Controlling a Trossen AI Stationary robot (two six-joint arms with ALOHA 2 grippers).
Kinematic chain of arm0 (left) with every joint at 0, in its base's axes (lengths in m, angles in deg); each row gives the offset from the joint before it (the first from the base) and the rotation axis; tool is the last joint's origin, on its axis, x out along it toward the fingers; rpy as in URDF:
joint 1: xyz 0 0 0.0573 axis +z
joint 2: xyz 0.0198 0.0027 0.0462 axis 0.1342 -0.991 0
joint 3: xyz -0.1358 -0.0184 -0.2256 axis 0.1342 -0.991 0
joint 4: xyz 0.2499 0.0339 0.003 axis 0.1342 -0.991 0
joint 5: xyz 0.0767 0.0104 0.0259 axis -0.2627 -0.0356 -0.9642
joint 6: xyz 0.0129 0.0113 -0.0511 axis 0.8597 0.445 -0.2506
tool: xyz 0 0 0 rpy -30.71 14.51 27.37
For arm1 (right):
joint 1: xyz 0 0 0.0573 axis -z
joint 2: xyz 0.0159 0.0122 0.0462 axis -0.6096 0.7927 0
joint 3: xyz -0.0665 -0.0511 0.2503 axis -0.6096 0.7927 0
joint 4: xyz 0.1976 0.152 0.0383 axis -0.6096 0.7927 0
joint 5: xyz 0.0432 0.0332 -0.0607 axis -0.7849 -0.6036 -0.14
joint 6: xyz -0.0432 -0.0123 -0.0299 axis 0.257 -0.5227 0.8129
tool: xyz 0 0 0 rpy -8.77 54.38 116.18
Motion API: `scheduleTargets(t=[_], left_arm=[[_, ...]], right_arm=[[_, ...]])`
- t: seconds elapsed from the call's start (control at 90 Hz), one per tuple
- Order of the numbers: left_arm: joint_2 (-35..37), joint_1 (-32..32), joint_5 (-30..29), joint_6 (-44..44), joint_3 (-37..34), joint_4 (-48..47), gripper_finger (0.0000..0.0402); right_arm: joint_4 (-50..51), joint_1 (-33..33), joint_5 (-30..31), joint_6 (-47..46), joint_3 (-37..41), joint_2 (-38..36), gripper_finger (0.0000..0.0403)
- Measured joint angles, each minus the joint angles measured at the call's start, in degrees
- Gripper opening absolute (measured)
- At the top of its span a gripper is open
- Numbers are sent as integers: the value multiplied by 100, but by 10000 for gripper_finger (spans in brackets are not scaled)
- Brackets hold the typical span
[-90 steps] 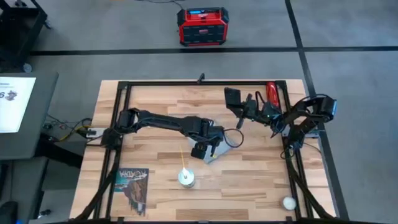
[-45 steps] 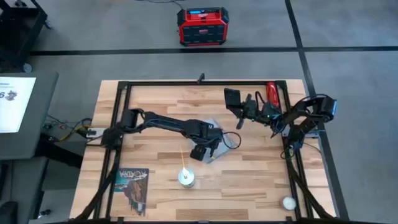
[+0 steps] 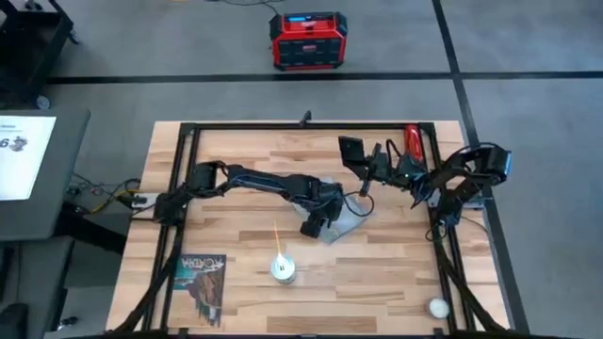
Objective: Apply microfiber cloth
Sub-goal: Wipe the back of the cellphone with the microfiber cloth
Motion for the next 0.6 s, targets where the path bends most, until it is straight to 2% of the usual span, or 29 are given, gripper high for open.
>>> scheduleTargets(t=[0.089,0.211,0.344,0.511,0.6], left_arm=[[-6,2,4,-36,0,9,11],[302,-24,-151,-183,-50,-22,5],[926,-144,-1052,-238,-147,-394,2],[1876,-303,-2327,-282,-81,-339,1],[2199,-368,-2715,-382,-95,-321,1]], right_arm=[[1,7,85,2,0,0,10],[-7,13,136,0,0,0,10],[-103,9,148,-21,0,0,10],[-185,-174,187,-66,-2,0,10],[-182,-393,350,-107,-2,0,10]])
